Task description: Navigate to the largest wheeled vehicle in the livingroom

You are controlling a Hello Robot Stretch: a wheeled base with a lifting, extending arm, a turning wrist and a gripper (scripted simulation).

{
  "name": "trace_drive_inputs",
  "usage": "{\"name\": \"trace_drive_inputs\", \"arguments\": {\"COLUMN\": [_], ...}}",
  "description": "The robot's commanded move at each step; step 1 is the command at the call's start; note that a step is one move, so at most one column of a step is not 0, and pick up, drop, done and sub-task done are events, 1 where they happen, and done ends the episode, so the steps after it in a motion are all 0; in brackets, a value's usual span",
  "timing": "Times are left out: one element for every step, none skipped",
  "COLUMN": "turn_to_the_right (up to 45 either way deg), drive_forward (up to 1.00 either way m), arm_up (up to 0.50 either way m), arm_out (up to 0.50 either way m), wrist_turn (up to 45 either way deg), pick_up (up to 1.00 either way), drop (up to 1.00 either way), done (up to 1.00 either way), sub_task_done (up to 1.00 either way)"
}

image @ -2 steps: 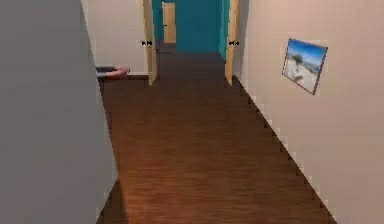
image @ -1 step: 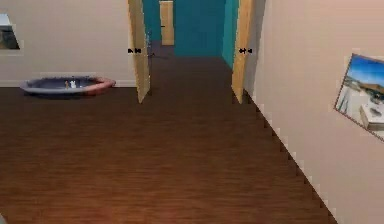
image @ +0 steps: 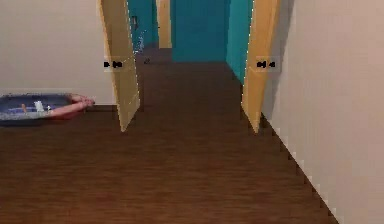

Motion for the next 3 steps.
{"name": "trace_drive_inputs", "arguments": {"turn_to_the_right": [0.0, -3.0, 0.0], "drive_forward": [1.00, 0.00, 1.00], "arm_up": [0.00, 0.00, 0.00], "arm_out": [0.00, 0.00, 0.00], "wrist_turn": [0.0, 0.0, 0.0], "pick_up": [0.00, 0.00, 0.00], "drop": [0.00, 0.00, 0.00], "done": [0.00, 0.00, 0.00], "sub_task_done": [0.00, 0.00, 0.00]}}
